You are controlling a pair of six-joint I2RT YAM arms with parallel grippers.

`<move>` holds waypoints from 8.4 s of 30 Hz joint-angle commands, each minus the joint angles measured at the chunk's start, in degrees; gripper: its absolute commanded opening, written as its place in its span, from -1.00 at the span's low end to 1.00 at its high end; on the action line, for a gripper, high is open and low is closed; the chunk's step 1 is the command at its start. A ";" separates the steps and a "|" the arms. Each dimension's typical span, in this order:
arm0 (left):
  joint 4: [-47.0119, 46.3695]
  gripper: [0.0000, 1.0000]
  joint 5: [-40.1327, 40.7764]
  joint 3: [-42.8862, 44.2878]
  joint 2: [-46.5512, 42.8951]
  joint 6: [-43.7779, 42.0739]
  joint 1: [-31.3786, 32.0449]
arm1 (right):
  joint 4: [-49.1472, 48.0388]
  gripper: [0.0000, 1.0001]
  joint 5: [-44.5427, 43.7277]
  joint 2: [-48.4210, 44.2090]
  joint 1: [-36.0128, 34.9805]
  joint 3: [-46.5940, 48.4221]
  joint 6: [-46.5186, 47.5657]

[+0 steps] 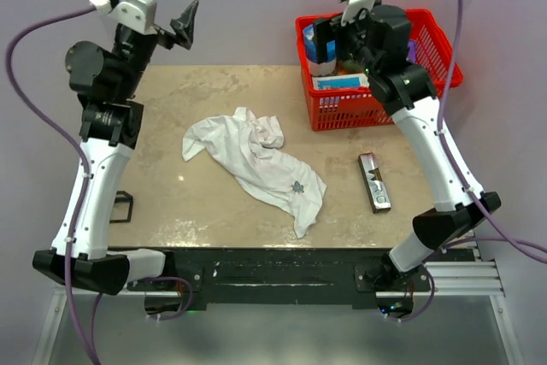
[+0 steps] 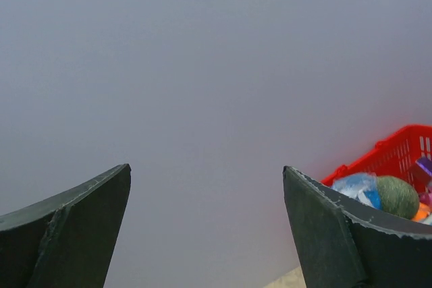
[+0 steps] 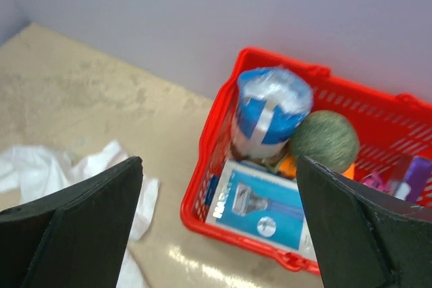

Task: Remove the brooch from the garment

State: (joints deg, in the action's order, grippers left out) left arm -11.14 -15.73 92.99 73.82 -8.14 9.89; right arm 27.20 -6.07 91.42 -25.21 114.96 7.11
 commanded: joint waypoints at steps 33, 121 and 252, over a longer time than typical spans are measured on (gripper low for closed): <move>39.25 0.41 -15.83 -8.98 28.74 -40.55 6.55 | -15.42 0.13 18.20 11.85 0.50 -27.60 -1.83; 40.76 0.02 -11.26 -22.50 23.65 -12.51 -2.06 | -2.68 -0.64 22.50 8.69 -8.45 -41.22 19.34; 50.52 -1.00 1.73 -5.89 -4.21 -25.70 -18.33 | -22.20 0.43 24.35 16.05 -10.12 -33.06 34.36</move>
State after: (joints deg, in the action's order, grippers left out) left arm 40.40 -26.26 88.82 69.76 -32.14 -8.16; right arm 8.93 15.79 99.81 -35.24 77.01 36.95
